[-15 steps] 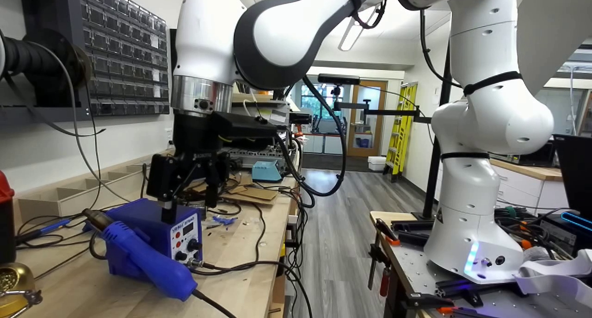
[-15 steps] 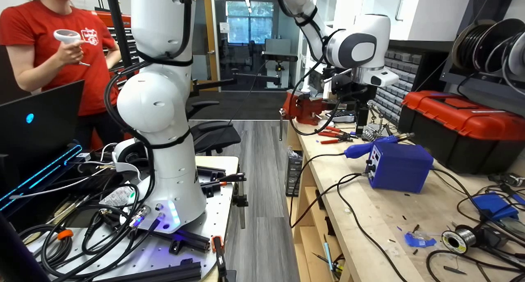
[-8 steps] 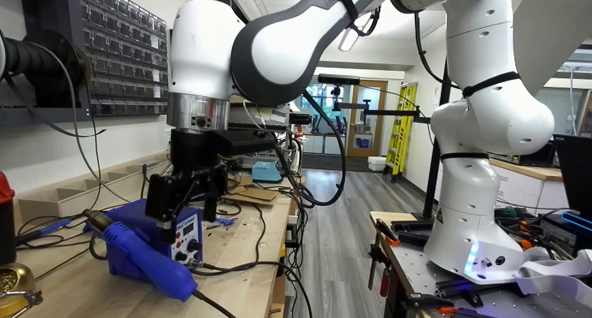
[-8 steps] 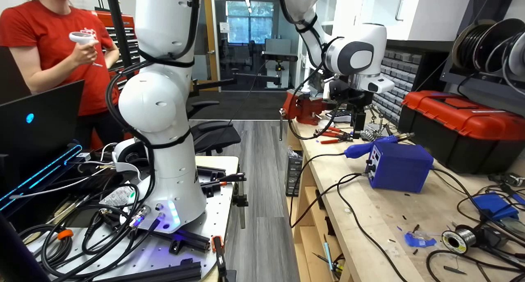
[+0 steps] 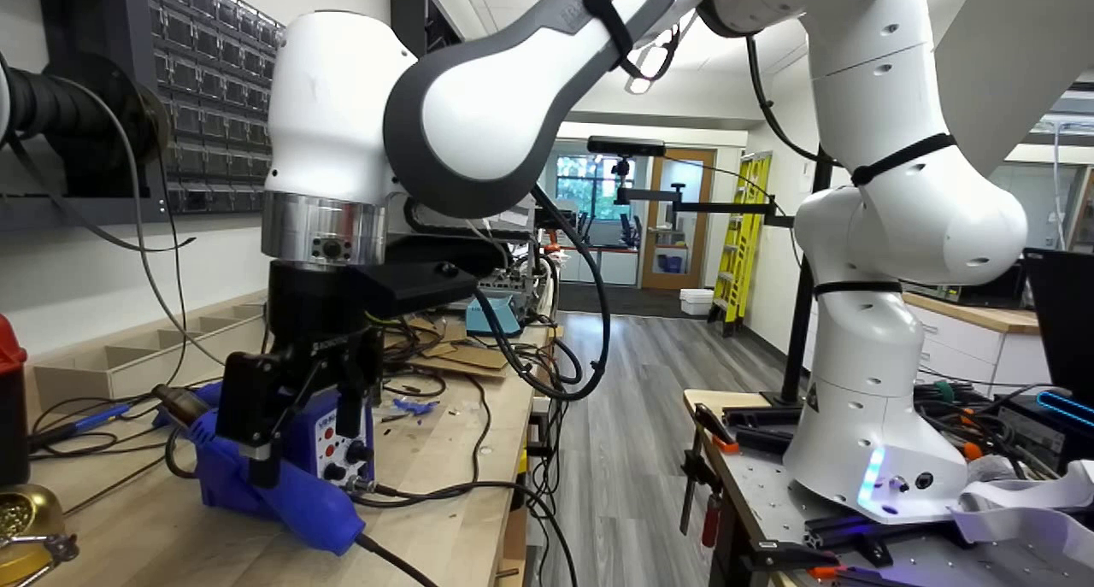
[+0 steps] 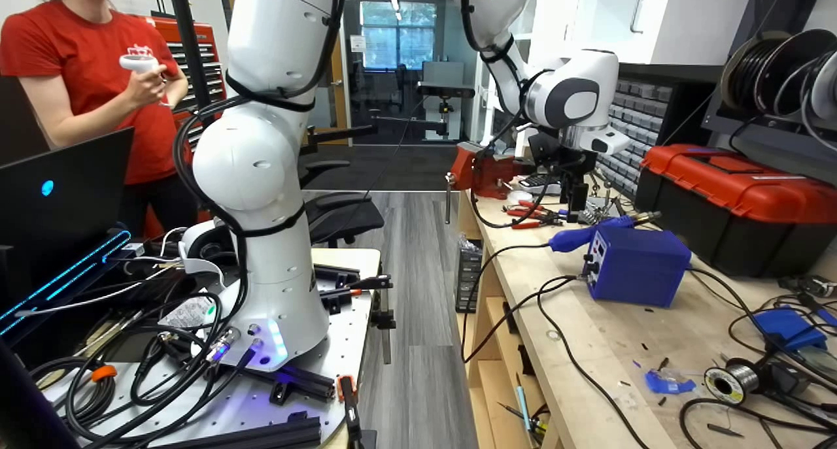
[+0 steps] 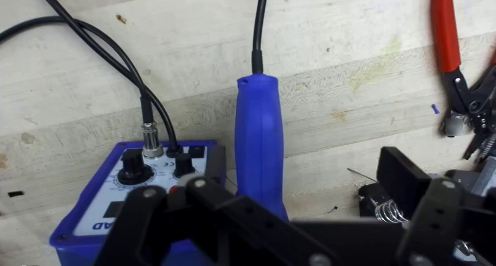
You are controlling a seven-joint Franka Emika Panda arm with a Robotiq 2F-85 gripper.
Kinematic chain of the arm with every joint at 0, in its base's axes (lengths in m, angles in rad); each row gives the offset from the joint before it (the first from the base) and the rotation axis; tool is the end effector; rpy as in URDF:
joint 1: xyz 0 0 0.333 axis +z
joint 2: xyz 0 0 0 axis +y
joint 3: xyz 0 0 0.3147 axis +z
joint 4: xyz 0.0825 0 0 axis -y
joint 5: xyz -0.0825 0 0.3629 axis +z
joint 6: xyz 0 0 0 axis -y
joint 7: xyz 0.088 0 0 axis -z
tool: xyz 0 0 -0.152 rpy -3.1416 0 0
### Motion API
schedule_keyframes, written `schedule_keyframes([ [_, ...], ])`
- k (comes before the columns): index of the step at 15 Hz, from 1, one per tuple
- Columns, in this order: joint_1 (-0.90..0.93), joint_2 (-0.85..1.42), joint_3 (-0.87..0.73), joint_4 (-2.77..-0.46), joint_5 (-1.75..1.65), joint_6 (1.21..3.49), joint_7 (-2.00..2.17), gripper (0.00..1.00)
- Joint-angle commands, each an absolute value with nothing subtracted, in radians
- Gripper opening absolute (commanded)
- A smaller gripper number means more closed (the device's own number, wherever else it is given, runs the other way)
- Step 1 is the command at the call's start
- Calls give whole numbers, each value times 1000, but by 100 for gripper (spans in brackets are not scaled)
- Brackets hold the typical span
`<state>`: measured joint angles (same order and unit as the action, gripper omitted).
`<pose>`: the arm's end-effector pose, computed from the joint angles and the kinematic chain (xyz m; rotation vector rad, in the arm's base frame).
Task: Pick the heat gun and put it on the counter
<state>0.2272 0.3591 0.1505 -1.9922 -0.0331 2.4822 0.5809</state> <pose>0.5691 0.2226 0.2650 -3.0343 0.2913 -0.1622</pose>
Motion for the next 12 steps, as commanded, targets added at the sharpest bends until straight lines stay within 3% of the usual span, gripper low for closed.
schedule_keyframes([
  [1,254,403,120,-1948,-35,2520,532,100],
  [12,270,482,85,-1917,-38,2621,451,100],
])
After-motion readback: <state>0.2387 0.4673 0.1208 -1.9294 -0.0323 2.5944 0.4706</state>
